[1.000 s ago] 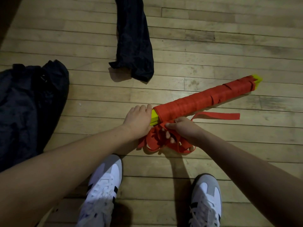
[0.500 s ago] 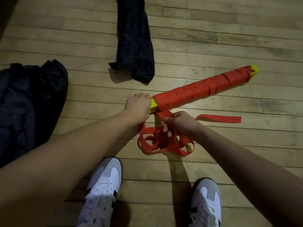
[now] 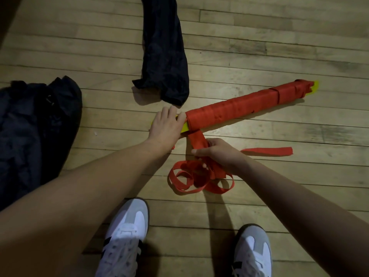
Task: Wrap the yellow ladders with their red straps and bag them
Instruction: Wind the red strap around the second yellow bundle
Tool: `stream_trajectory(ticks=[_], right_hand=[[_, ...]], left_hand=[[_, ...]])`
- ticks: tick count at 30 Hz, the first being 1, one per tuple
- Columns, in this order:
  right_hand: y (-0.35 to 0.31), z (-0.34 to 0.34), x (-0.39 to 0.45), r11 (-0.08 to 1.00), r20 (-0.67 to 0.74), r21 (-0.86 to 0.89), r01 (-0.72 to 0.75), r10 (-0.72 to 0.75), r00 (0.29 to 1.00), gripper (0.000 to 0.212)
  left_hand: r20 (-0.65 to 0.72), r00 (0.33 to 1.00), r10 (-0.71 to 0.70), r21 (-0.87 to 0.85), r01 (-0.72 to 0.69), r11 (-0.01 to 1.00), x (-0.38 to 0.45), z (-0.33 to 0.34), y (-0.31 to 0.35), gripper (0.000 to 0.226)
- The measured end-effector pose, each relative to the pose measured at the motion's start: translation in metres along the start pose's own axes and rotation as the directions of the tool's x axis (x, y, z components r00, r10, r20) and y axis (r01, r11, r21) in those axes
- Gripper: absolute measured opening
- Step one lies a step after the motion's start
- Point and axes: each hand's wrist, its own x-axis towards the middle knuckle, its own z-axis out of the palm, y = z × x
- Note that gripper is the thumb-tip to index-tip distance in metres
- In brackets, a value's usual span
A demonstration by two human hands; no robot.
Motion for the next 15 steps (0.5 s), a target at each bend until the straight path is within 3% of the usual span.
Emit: stream_trajectory(ticks=[4, 8, 10, 12, 15], right_hand=[[0.005, 0.002, 0.000, 0.997, -0.084, -0.073, -0.009, 0.003, 0.996, 0.020], [0.008, 0.004, -0.005, 0.998, -0.157, -0.061, 0.021, -0.030, 0.987, 0.004], [0.010, 0.005, -0.008, 0.998, -0.160, -0.065, 0.021, -0.031, 0.987, 0.012], [0.013, 0.006, -0.010, 0.999, -0.155, -0.049, -0.004, -0.004, 0.988, 0.015], [0.014, 0.004, -0.013, 0.999, -0.095, -0.011, -0.034, 0.033, 0.995, 0.019]], left_hand=[[0.014, 0.994, 0.109, -0.070, -0.108, 0.992, -0.022, 0.006, 0.005, 0.052], [0.037, 0.979, 0.202, -0.123, -0.196, 0.973, -0.047, 0.015, 0.004, 0.038], [0.015, 0.974, 0.227, -0.137, -0.223, 0.965, -0.058, 0.018, 0.005, 0.039], [-0.014, 0.979, 0.204, -0.167, -0.204, 0.965, -0.061, 0.017, 0.009, 0.041], [0.069, 0.994, 0.087, -0.256, -0.067, 0.964, -0.056, 0.011, 0.016, 0.050]])
